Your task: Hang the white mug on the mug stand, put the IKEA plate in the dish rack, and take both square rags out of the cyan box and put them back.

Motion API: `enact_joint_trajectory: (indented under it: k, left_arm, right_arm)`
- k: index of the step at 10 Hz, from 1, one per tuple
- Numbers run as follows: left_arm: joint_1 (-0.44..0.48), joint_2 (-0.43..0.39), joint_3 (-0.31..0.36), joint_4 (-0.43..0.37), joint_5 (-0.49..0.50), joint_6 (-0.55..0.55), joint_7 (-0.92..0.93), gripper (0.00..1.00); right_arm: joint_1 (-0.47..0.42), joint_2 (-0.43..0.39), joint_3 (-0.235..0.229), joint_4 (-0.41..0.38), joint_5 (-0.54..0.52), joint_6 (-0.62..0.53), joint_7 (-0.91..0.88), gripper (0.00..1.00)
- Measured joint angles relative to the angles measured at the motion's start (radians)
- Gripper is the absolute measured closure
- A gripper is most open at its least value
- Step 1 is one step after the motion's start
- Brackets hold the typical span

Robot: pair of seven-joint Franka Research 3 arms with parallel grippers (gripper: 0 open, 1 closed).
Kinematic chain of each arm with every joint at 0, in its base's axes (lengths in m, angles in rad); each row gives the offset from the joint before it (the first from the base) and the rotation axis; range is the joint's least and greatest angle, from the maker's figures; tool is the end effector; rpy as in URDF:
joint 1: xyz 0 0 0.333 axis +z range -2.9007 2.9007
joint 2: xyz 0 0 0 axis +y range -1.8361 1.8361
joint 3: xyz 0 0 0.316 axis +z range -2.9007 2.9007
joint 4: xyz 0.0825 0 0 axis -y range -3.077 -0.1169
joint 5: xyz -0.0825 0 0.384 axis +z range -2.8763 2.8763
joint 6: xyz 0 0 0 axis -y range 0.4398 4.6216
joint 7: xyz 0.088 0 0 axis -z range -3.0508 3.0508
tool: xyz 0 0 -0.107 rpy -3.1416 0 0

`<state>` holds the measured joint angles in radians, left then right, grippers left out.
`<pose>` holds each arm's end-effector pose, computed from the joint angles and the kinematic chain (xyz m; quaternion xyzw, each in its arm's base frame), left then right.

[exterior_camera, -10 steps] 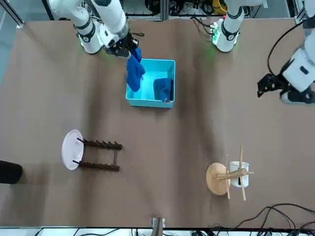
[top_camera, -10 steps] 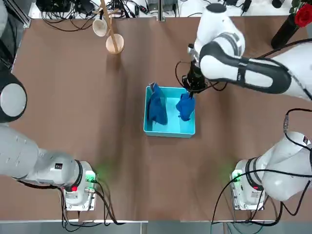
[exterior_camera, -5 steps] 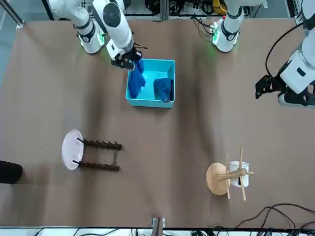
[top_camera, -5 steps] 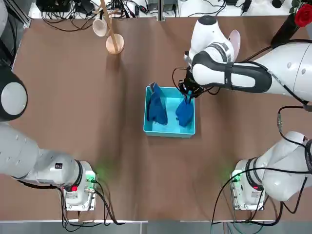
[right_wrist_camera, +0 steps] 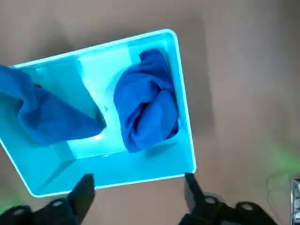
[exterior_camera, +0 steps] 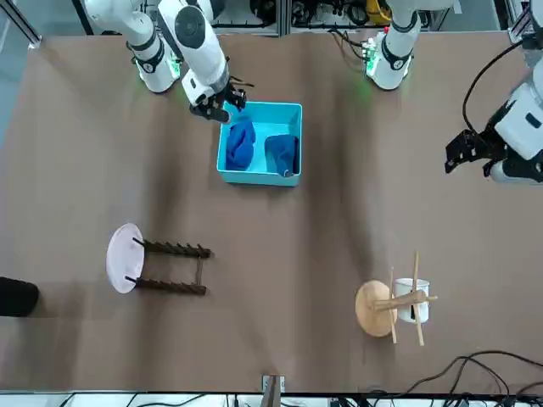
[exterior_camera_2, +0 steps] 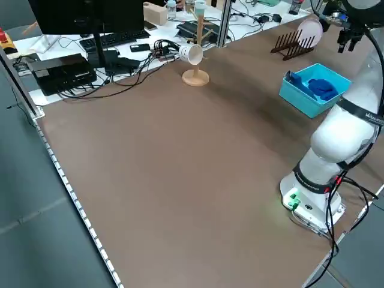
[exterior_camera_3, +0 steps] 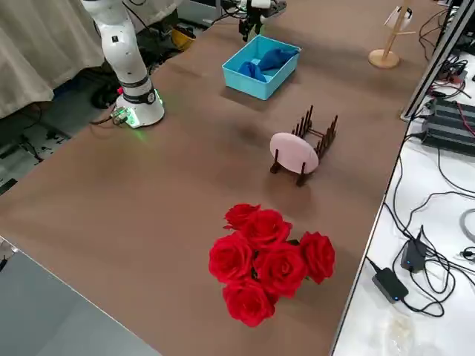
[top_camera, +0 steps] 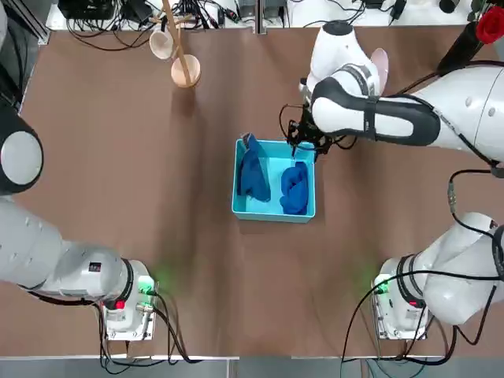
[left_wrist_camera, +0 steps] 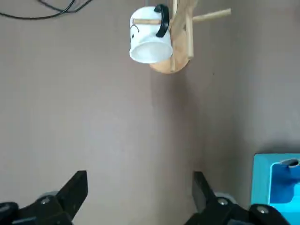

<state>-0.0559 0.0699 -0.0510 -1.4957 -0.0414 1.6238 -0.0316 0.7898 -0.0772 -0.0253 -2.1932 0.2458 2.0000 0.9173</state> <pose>0.5783 -0.0652 0.6254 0.9986 -0.0370 0.0275 0.0244 0.3543 0.3601 0.4109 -0.9834 0.1327 0.1199 0.0299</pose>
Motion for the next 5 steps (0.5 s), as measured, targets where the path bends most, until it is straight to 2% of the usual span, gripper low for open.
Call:
enact_joint_trajectory:
  k: [1, 3, 5]
  left_arm:
    - [0.002, -0.002, 0.001, 0.001, 0.000, 0.005, 0.001, 0.01]
    - [0.002, -0.003, 0.003, 0.002, 0.000, 0.007, 0.001, 0.01]
    - [0.001, -0.003, 0.004, 0.001, 0.000, 0.007, 0.001, 0.01]
  right_arm:
    - [-0.059, -0.002, -0.005, 0.050, -0.020, -0.061, -0.007, 0.00]
    - [-0.250, -0.009, -0.015, 0.190, -0.052, -0.219, -0.145, 0.00]
    - [-0.421, -0.013, -0.022, 0.269, -0.079, -0.269, -0.322, 0.00]
